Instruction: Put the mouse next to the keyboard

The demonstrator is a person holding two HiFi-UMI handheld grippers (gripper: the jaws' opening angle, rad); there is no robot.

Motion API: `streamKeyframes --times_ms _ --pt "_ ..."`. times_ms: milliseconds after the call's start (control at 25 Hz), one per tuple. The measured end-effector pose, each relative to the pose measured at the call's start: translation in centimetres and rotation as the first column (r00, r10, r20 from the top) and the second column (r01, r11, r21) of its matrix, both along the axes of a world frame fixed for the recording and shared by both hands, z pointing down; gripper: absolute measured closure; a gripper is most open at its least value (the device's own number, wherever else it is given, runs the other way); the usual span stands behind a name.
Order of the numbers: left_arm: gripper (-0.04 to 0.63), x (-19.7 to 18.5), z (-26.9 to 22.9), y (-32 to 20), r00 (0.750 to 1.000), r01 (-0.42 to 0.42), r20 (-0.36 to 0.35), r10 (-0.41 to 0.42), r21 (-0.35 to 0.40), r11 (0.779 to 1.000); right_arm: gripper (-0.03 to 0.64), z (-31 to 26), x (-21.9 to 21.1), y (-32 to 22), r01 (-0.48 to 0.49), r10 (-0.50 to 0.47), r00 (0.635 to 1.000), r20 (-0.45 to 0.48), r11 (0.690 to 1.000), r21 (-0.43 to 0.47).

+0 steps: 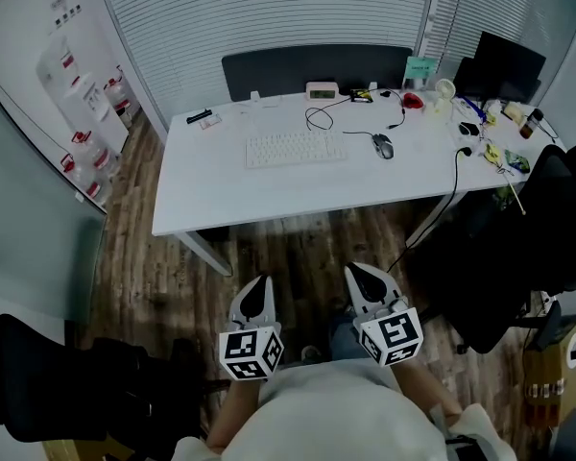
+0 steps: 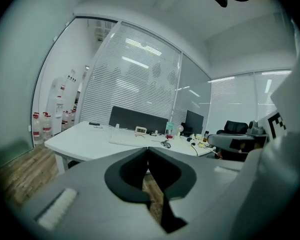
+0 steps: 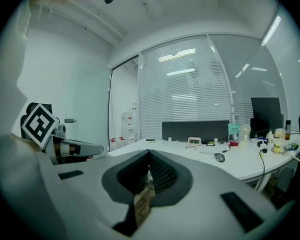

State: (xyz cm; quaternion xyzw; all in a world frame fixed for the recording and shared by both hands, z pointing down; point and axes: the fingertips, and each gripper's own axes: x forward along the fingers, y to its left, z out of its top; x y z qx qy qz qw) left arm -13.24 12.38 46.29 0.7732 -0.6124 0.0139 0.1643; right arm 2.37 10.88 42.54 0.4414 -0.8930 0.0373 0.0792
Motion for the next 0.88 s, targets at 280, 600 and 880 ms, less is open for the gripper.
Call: streamKeyframes --times_ms 280,600,880 --pt "0.586 -0.3 -0.1 0.4 1.0 0.0 0.013 0.0 -0.004 1.0 0.615 0.1 0.3 0.3 -0.025 0.026 0.999 0.037 1.0 -0.019" --pt "0.586 0.0 0.0 0.4 1.0 -0.018 0.018 0.019 -0.013 1.0 0.615 -0.1 1.1 -0.1 -0.047 0.048 0.998 0.051 0.999 -0.014" --pt "0.586 0.4 0.1 0.3 0.999 -0.025 0.024 0.025 -0.016 1.0 0.615 -0.2 1.9 -0.3 -0.047 0.048 0.996 0.072 0.999 -0.013"
